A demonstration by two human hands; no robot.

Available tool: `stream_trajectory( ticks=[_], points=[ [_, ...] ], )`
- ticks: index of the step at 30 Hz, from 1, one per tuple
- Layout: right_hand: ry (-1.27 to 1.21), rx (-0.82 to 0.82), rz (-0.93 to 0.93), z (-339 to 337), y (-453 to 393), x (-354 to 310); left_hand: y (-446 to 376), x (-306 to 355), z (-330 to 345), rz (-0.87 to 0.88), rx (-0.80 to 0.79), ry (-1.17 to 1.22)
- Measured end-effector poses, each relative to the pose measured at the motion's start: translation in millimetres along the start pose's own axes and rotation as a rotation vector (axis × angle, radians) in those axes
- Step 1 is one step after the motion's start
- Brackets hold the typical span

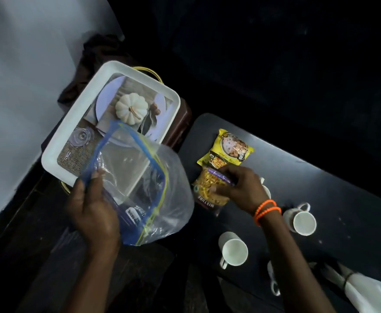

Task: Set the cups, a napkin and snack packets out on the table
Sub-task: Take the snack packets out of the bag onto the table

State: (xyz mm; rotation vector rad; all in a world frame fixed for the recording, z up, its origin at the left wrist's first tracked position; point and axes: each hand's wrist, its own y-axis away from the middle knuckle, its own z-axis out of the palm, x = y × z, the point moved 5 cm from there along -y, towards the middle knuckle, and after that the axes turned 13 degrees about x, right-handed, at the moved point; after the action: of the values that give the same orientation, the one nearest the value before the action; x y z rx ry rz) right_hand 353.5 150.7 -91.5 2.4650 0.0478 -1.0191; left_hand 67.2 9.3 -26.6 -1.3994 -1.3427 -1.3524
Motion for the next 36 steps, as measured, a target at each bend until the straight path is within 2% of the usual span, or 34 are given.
stream_trajectory(
  ticks=[1, 3, 6, 10, 12, 13, 15, 17, 20, 22, 24, 26, 28, 29, 31, 33, 35, 36],
  points=[
    [0.054, -0.072, 0.007, 15, 0, 7, 2, 1, 1, 0.000, -0.010, 0.007],
    [0.168, -0.073, 0.018, 35, -3, 21, 3, 6, 3, 0.007, -0.027, 0.030],
    [0.163, 0.119, 0.074, 42, -3, 32, 5, 13, 8, 0.015, -0.043, 0.056],
    [0.300, 0.370, -0.026, 34, 10, 20, 6, 6, 11, -0.059, 0.052, 0.048],
    [0.232, 0.492, -0.053, 23, 17, 10, 9, 4, 15, -0.106, 0.074, 0.016],
    [0.116, 0.513, -0.050, 18, 20, 6, 9, 3, 15, -0.143, 0.108, 0.020],
    [-0.247, 0.415, 0.020, 12, 22, -2, 11, -1, 21, -0.296, 0.113, 0.085],
    [-0.508, 0.165, 0.055, 15, 23, -13, 18, -8, 32, -0.511, -0.021, 0.133],
    [-0.593, -0.169, -0.059, 25, 24, -39, 30, -17, 43, -0.617, -0.190, 0.012],
    [-0.575, -0.252, -0.153, 33, 23, -58, 48, -20, 53, -0.621, -0.309, -0.080],
    [-0.527, -0.177, -0.212, 41, 20, -68, 69, -23, 66, -0.590, -0.444, -0.157],
    [-0.534, -0.020, -0.153, 43, 12, -67, 79, -23, 79, -0.386, -0.524, -0.264],
    [-0.604, 0.141, -0.052, 34, 6, -59, 74, -19, 87, -0.213, -0.502, -0.301],
    [-0.682, 0.206, 0.021, 28, 2, -52, 69, -17, 88, -0.196, -0.448, -0.270],
    [-0.904, 0.250, 0.176, 21, -2, -40, 62, -23, 91, -0.343, -0.412, -0.140],
    [-1.065, 0.181, 0.260, 25, -2, -38, 73, -32, 103, -0.571, -0.535, -0.003],
    [-0.997, 0.126, 0.277, 33, 0, -39, 92, -37, 117, -0.558, -0.672, -0.068],
    [-0.876, 0.152, 0.262, 32, -1, -38, 99, -39, 123, -0.512, -0.706, -0.119]
  ],
)
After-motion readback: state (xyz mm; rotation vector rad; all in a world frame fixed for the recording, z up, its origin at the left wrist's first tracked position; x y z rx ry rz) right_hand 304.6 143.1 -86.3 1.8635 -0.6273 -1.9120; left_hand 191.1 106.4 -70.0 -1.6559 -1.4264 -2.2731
